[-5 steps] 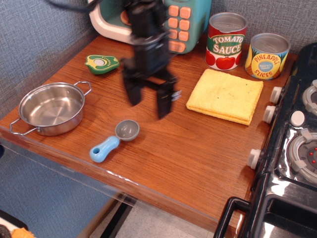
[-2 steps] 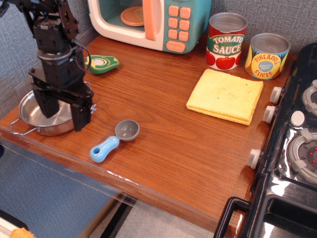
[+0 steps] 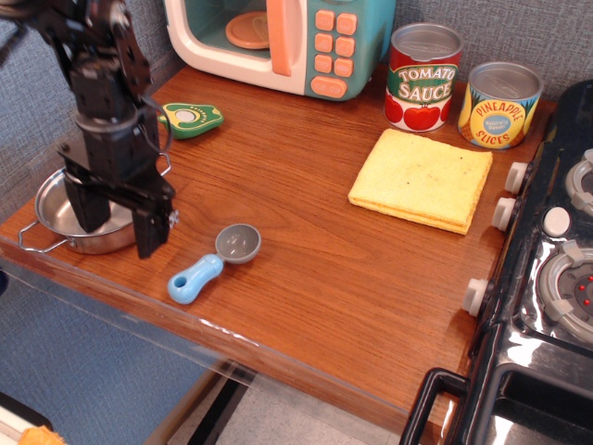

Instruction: Place the pot between the green pepper and towel

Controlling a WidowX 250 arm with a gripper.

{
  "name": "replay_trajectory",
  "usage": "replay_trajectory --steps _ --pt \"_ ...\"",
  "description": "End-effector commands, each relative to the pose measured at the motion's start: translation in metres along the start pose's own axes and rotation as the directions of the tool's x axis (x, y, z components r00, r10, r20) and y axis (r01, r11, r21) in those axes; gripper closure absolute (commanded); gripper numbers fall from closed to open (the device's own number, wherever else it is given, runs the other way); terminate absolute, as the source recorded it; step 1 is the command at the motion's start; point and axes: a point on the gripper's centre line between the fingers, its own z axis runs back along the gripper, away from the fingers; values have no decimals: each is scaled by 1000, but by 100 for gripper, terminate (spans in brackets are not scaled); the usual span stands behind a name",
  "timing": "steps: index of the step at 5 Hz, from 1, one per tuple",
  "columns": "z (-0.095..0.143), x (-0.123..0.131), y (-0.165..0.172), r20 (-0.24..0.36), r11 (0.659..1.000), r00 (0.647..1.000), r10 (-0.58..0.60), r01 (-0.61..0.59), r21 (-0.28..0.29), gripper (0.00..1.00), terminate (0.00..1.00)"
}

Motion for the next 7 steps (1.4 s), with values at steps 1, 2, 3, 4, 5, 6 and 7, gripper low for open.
replay_trajectory --steps 1,2,3,4,5,6,7 --pt "-1 7 4 19 1000 1000 4 -4 -2 100 0" --pt "4 8 0 32 1000 999 -16 16 8 100 0" --pt "12 5 -1 56 1000 998 -23 23 9 100 0" --pt "19 3 0 71 999 997 -32 32 4 100 0" --pt "34 9 -9 84 997 994 -73 71 20 100 0" --pt "66 36 -35 166 989 975 -147 145 23 100 0" --pt "95 76 -64 218 980 956 -198 192 48 100 0"
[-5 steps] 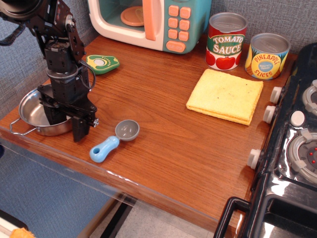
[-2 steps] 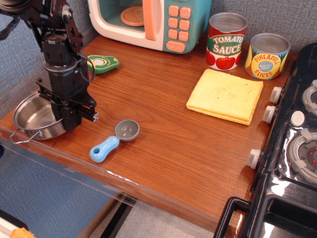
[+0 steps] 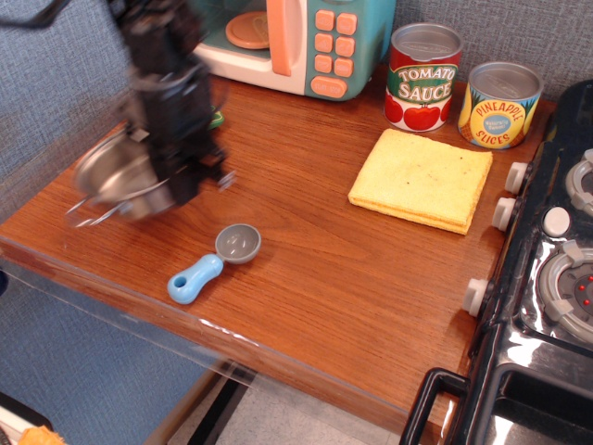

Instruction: Place the pot between the green pepper and towel

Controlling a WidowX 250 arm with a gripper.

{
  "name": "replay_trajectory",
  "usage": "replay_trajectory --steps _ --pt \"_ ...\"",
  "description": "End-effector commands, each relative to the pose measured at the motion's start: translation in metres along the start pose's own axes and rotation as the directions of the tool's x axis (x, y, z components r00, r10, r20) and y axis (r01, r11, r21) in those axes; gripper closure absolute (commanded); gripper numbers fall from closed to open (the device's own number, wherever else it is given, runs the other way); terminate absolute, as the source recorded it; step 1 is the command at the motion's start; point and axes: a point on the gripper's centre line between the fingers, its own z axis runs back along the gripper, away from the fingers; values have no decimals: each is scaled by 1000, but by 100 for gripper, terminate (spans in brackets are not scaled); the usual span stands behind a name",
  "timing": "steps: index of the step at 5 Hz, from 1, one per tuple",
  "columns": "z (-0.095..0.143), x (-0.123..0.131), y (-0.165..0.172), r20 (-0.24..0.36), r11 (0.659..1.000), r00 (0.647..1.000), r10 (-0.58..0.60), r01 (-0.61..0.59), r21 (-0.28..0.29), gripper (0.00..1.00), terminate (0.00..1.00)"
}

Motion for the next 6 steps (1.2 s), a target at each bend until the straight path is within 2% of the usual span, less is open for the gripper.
replay_trajectory --steps 1,2,4,5,6 --pt "41 81 -32 118 997 991 -69 63 47 100 0" --pt "18 108 -37 63 996 995 -72 68 62 100 0" --pt "-23 110 -29 -40 996 998 -55 58 67 100 0" --pt "-33 108 -35 -66 997 996 -62 66 50 100 0" --pt "-21 109 -39 -33 996 997 -72 73 43 0 0"
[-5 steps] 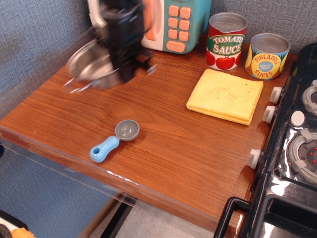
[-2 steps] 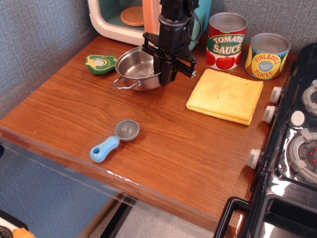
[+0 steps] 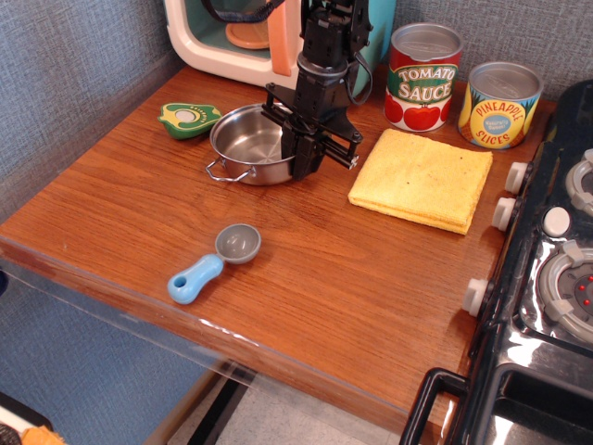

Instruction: Place the pot between the green pepper and towel

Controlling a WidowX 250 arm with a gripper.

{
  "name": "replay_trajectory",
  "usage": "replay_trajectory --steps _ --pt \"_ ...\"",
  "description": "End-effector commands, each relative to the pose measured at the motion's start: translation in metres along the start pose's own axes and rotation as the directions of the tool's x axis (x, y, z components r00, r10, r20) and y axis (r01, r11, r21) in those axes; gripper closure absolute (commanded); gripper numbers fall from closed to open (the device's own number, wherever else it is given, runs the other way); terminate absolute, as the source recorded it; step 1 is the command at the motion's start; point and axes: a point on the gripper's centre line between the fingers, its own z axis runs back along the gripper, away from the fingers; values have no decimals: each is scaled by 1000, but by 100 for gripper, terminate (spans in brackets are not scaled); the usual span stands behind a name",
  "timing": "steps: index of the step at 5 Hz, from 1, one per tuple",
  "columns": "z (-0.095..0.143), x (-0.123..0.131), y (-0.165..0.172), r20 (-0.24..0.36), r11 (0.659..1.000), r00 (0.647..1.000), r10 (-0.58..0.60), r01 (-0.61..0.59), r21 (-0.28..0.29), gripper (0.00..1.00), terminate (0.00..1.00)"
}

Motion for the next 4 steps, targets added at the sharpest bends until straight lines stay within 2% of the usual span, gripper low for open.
replay_trajectory --steps 1,2,3,4 --pt "60 -6 -1 161 1000 987 -15 17 -10 0 0" --pt "92 -28 -4 260 999 965 -20 30 -35 0 0" --pt "91 -54 -7 238 998 971 -15 30 -57 0 0" --pt "79 -72 -8 196 998 981 -11 22 -54 0 0"
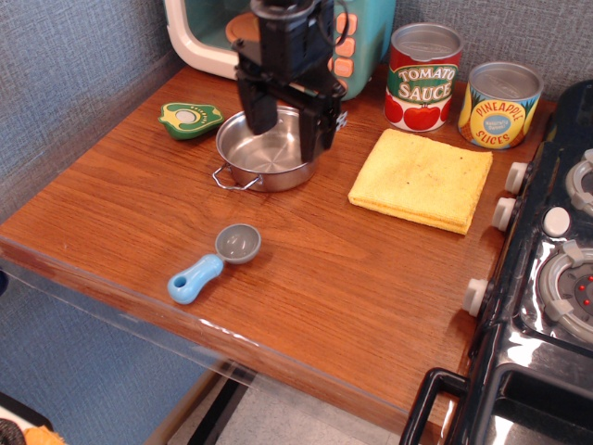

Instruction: Place the pot between the green pepper and towel

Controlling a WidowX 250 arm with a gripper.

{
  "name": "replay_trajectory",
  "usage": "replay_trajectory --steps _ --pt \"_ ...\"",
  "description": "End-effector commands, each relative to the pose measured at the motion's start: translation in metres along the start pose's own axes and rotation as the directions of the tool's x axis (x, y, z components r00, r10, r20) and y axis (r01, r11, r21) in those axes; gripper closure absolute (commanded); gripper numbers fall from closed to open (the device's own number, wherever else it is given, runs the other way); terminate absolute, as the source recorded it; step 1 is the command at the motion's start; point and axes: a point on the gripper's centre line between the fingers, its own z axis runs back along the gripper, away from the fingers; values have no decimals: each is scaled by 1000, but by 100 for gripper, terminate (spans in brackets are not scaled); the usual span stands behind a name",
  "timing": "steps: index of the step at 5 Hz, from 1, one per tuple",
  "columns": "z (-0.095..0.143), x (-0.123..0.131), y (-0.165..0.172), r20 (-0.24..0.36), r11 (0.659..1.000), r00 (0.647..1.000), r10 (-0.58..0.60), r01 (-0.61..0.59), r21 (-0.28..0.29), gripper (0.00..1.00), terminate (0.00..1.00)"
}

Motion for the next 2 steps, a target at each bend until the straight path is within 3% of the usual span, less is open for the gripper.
replay_trajectory --steps 1,2 --pt "16 -21 1 23 1000 1000 11 -12 27 0 0" --pt "16 -21 1 23 1000 1000 11 -12 27 0 100"
